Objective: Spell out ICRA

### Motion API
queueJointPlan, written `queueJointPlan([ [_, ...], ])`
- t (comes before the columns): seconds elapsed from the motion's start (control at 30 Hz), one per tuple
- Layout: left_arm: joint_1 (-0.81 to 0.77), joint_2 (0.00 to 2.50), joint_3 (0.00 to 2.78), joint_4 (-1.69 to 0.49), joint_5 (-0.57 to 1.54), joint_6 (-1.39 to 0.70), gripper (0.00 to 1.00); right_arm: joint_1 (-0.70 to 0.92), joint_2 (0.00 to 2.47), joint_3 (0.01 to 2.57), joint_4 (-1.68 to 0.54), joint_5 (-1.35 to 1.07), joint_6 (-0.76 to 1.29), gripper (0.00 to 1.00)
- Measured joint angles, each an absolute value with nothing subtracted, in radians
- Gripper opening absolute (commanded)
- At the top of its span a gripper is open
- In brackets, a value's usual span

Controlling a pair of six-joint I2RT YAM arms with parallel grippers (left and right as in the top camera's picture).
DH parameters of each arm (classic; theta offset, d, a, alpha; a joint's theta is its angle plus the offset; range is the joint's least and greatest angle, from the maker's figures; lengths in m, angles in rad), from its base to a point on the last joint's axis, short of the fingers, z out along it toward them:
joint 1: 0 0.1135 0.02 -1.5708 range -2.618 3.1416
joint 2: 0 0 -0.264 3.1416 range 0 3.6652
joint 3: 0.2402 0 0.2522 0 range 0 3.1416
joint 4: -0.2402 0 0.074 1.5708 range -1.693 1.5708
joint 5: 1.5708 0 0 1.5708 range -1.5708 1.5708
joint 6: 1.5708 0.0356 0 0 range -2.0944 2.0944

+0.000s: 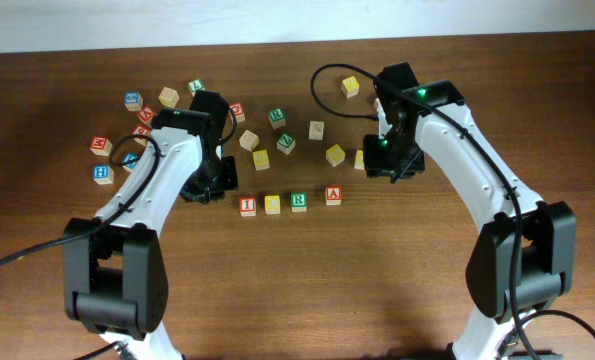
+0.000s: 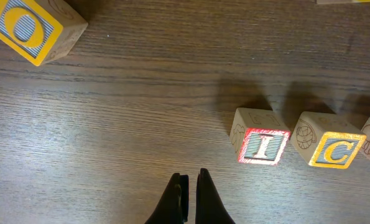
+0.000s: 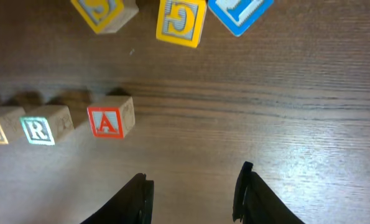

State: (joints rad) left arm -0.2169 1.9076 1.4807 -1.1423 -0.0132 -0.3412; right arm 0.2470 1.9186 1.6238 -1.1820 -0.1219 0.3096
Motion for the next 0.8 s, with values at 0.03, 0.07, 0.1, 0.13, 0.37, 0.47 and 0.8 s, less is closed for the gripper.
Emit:
queueJointPlan([
  [0.03,-0.217,1.908,1.481,-1.141,-0.015,-0.341,0.0,0.247,1.919,1.624,-1.173,-0.121,0.322,0.04],
  [0.07,-0.217,1.908,1.476,-1.132,-0.02,-0.341,0.0,0.247,1.919,1.624,-1.167,-0.122,0.333,0.04],
  [0.1,-0.217,1.908,1.468,-1.126,-0.026,-0.342,0.0,0.249,1.919,1.624,-1.164,-0.123,0.337,0.04],
  [0.13,-0.217,1.908,1.46,-1.121,-0.029,-0.341,0.0,0.252,1.919,1.624,-1.164,-0.122,0.344,0.04],
  [0.37,-0.217,1.908,1.388,-1.093,-0.036,-0.342,0.0,0.305,1.919,1.617,-1.15,-0.122,0.344,0.04],
  [0.47,-0.217,1.908,1.385,-1.09,-0.038,-0.342,0.0,0.313,1.919,1.613,-1.149,-0.122,0.344,0.04],
  [0.8,-0.217,1.908,1.384,-1.066,-0.038,-0.364,0.0,0.313,1.919,1.567,-1.121,-0.122,0.368,0.04],
])
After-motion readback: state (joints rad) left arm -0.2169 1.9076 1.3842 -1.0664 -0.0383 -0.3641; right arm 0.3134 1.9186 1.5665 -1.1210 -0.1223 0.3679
